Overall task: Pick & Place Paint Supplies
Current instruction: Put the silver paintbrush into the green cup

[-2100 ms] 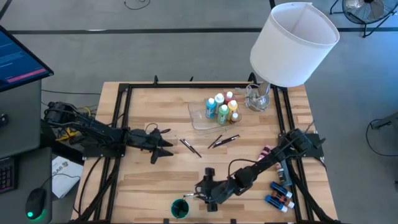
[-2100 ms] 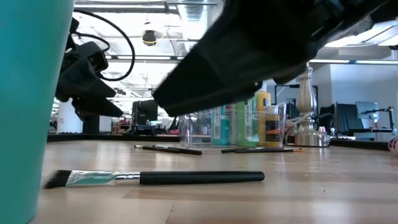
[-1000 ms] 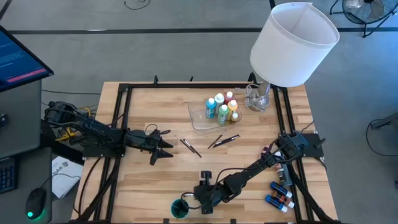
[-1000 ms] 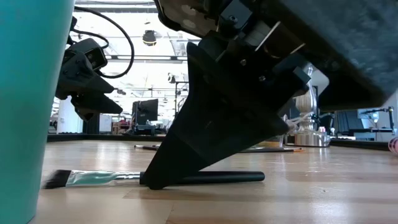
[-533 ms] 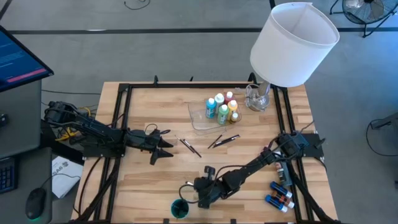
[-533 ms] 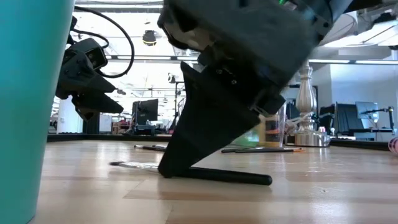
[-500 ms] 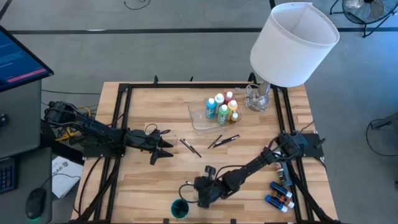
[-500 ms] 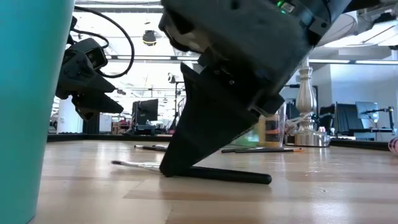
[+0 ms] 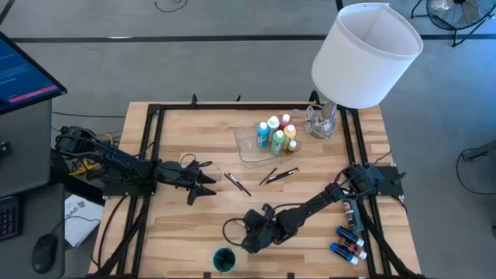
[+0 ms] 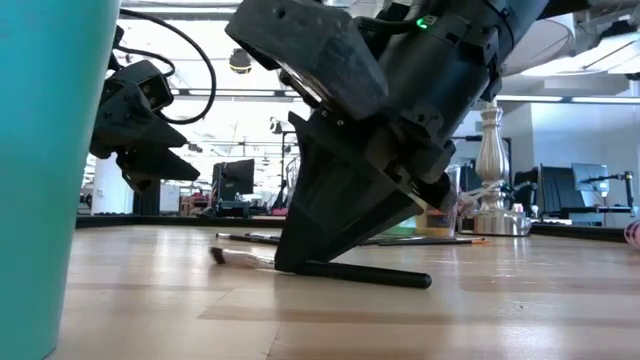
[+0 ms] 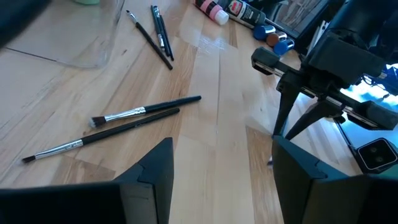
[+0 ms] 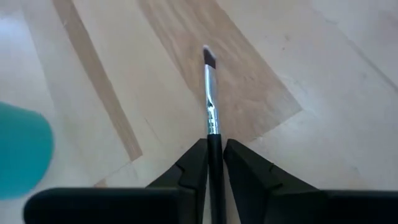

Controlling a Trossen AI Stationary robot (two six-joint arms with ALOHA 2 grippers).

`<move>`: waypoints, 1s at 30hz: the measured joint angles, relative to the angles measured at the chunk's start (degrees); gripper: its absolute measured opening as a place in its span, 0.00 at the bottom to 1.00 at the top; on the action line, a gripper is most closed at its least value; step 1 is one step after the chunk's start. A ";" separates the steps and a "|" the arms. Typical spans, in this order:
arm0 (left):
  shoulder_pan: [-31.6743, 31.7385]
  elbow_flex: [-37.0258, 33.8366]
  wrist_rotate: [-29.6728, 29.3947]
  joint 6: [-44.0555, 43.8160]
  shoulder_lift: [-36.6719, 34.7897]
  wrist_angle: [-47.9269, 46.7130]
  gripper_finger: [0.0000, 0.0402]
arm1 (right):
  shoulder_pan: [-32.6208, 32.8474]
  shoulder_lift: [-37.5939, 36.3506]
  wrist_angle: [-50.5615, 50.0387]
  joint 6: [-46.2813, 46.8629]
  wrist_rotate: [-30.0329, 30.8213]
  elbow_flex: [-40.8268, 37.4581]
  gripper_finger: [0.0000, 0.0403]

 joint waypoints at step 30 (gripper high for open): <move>0.00 -0.02 -0.44 -0.10 0.02 0.38 0.41 | 3.10 -1.62 -25.18 11.10 10.57 3.96 0.19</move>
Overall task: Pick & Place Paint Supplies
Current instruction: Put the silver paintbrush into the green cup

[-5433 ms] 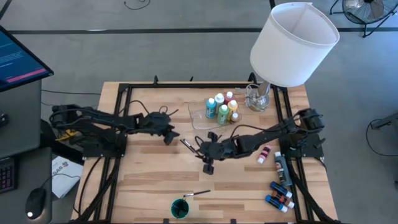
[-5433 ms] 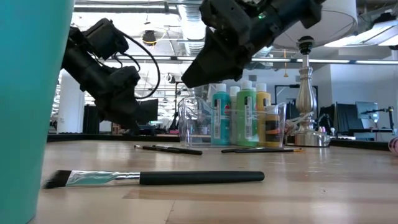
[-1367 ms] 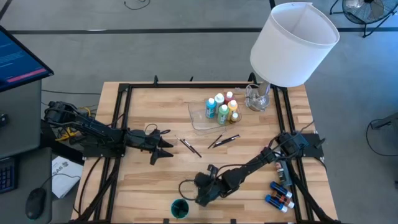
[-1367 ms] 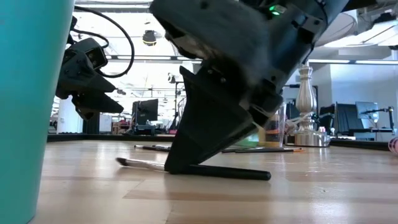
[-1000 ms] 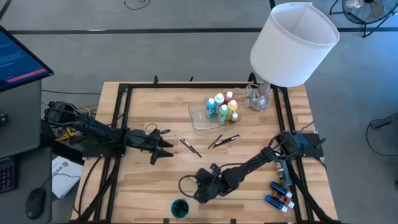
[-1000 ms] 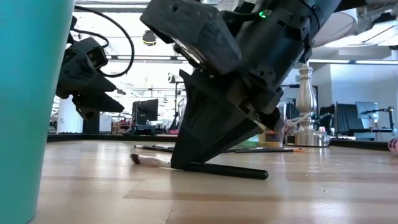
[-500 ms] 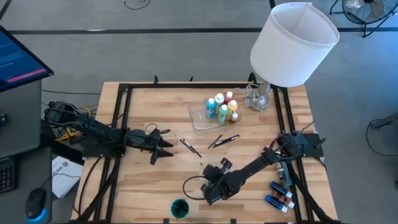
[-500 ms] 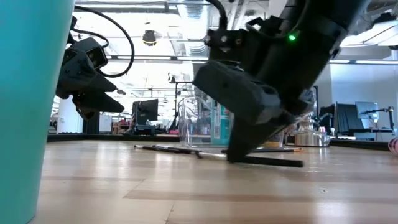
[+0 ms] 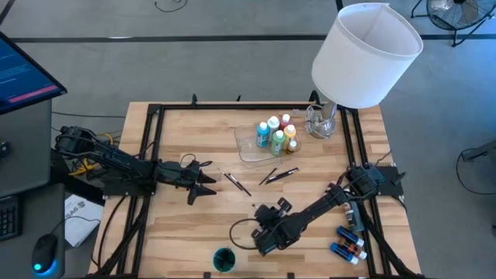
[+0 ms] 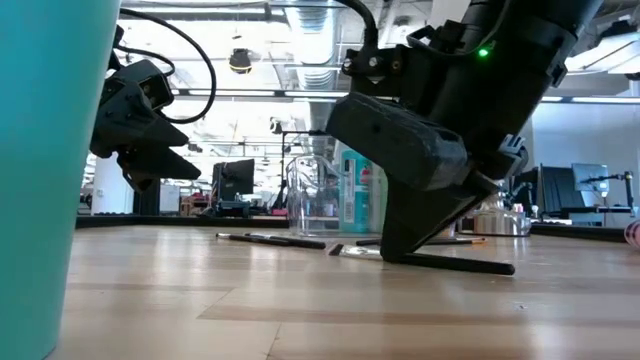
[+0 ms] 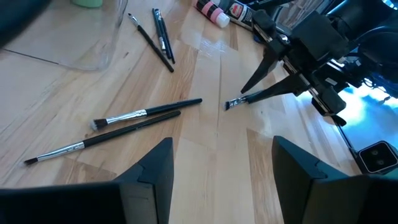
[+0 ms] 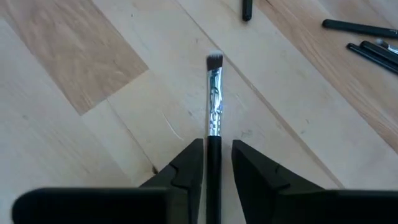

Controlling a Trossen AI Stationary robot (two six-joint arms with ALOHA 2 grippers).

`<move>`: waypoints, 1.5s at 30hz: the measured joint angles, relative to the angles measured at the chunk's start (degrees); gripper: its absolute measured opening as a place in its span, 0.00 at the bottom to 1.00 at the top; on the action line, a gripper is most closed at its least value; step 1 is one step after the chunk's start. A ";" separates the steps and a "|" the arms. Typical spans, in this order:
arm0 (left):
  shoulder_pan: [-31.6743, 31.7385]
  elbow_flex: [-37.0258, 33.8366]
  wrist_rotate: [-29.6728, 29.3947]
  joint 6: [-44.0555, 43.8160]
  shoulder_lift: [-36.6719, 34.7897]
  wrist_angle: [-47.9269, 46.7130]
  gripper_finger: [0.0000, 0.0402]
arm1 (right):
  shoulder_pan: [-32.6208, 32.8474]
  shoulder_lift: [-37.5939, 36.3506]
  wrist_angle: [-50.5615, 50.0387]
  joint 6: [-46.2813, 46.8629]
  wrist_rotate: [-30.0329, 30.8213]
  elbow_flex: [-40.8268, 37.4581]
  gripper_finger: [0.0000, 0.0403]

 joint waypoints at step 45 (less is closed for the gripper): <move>-14.08 0.00 -8.18 -3.11 0.00 3.60 0.41 | 7.07 5.60 11.01 18.40 29.38 7.30 0.29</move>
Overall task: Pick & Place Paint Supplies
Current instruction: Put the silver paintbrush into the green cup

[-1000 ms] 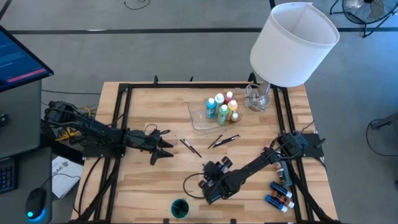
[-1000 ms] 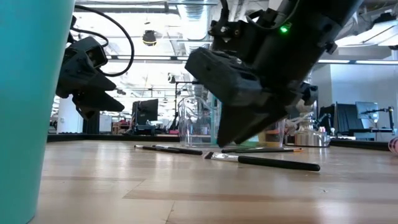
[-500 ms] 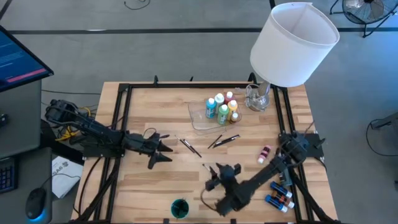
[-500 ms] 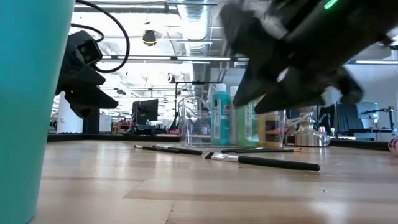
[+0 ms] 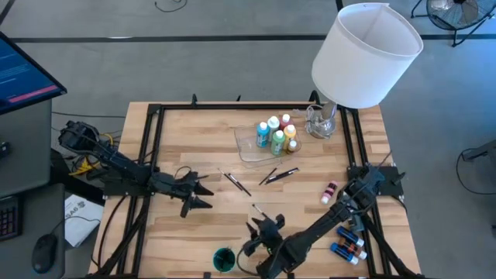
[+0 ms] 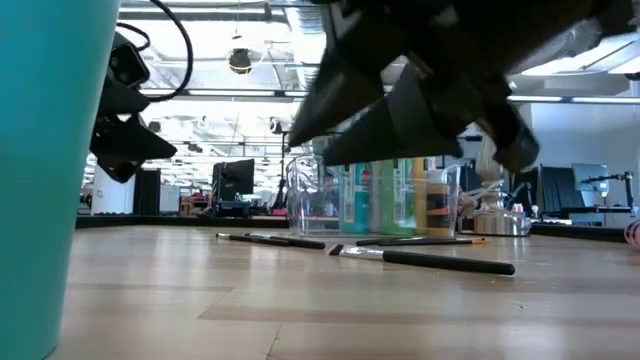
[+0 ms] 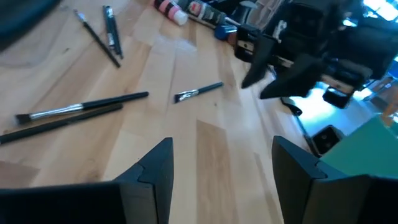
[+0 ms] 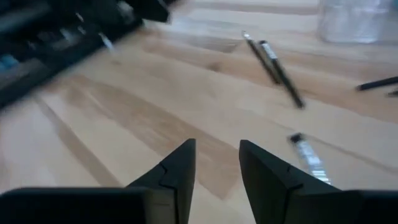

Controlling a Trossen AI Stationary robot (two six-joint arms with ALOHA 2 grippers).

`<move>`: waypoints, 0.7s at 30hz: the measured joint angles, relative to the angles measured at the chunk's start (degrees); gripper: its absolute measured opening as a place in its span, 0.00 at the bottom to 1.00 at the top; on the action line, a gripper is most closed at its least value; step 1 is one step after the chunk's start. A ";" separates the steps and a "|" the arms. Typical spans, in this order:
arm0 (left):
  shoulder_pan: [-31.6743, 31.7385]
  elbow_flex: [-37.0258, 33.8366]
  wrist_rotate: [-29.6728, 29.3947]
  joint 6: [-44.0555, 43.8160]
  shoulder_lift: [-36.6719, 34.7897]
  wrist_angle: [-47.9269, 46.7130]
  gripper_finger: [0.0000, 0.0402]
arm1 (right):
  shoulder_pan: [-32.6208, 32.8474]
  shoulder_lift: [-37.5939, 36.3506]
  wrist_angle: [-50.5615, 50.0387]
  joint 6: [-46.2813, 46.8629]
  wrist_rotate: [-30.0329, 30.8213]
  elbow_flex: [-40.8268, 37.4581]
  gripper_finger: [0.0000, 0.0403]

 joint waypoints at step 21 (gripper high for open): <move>-1.99 0.00 -1.89 1.55 0.00 2.04 0.41 | -3.11 0.59 -12.85 4.53 -11.14 0.38 0.33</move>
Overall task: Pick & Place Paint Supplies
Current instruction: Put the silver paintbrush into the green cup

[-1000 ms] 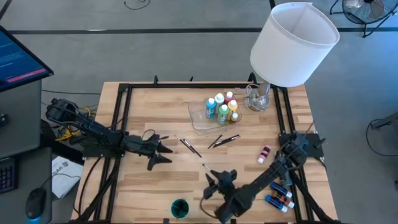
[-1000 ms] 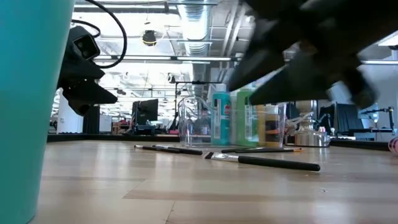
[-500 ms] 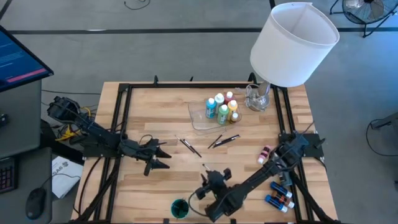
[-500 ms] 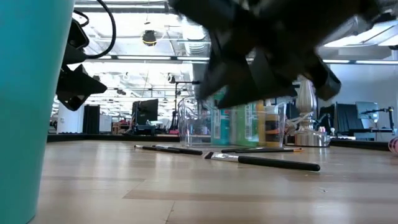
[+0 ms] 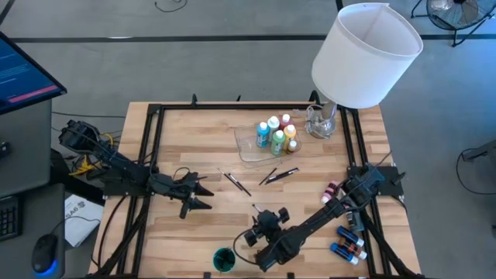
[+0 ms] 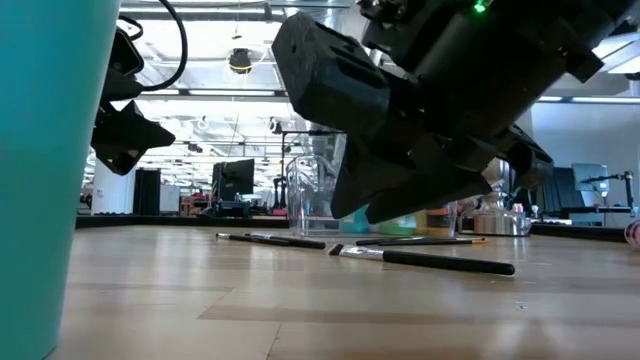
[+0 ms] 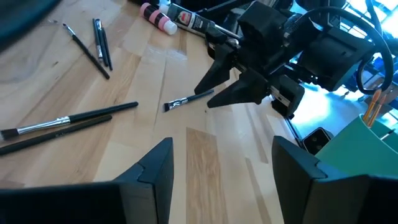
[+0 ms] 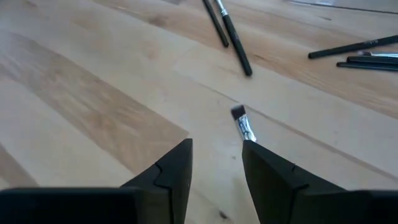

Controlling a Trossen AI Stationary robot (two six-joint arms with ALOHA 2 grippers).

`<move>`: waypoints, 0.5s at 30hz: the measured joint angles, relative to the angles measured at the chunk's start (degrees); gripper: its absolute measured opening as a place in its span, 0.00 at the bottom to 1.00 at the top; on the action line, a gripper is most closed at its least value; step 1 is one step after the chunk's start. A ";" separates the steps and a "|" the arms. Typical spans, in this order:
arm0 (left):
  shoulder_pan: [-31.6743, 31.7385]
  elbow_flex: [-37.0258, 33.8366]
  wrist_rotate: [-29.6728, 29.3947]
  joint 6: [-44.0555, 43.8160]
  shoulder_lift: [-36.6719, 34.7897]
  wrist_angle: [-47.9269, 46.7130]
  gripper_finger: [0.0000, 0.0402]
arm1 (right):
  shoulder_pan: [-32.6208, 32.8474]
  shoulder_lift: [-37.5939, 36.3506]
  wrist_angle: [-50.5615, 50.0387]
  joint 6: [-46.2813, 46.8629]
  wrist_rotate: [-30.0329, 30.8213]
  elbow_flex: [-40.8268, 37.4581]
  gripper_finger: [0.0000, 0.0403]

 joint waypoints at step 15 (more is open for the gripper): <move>0.00 0.00 -0.79 0.00 0.00 0.00 0.41 | -2.71 -0.04 -0.79 -1.88 -2.01 -0.33 0.35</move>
